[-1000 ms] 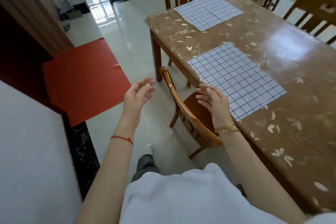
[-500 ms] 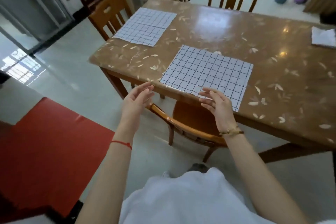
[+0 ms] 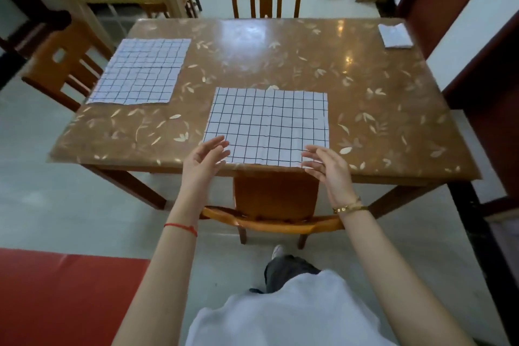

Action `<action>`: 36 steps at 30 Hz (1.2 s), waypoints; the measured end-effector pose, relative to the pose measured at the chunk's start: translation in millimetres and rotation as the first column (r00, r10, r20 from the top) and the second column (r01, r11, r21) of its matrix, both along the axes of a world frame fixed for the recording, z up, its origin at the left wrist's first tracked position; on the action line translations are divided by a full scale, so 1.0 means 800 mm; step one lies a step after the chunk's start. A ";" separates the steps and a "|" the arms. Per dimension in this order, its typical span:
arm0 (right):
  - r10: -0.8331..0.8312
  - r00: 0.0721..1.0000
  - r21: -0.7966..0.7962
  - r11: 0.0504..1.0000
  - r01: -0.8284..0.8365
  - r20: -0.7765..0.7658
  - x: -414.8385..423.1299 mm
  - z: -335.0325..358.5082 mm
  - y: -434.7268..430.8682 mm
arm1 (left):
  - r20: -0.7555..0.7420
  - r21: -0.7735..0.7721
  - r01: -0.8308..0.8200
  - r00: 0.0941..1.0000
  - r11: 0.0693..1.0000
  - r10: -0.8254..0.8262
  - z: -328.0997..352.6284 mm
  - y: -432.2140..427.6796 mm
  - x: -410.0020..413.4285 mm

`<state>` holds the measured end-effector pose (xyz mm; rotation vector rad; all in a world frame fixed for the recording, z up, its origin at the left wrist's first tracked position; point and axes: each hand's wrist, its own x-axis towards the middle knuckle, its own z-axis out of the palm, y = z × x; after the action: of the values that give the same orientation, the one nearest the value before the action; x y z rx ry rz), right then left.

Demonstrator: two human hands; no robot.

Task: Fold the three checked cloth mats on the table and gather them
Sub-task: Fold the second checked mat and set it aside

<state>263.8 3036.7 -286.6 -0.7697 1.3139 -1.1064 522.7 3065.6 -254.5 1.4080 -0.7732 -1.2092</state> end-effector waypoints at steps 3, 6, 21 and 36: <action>-0.027 1.000 0.018 0.999 0.027 -0.005 -0.006 -0.005 -0.018 | 0.002 0.021 0.031 1.000 0.999 -0.031 -0.006 -0.029 -0.006; -0.037 0.999 0.037 0.999 0.037 -0.007 -0.008 -0.010 -0.041 | 0.003 0.049 0.026 1.000 0.998 -0.026 -0.014 -0.059 -0.009; 0.105 0.993 0.091 0.991 -0.100 -0.047 0.015 -0.036 -0.201 | 0.132 0.194 -0.202 0.975 0.960 0.179 -0.061 -0.155 0.014; 0.335 0.901 0.132 0.942 -0.310 -0.275 0.131 -0.082 -0.399 | 0.405 0.348 -0.449 0.864 0.823 0.300 -0.163 -0.231 0.072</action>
<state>368.8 2717.8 -352.4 -1.0762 1.4066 -0.6826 579.9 2881.0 -384.9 2.0665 -0.4143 -0.8584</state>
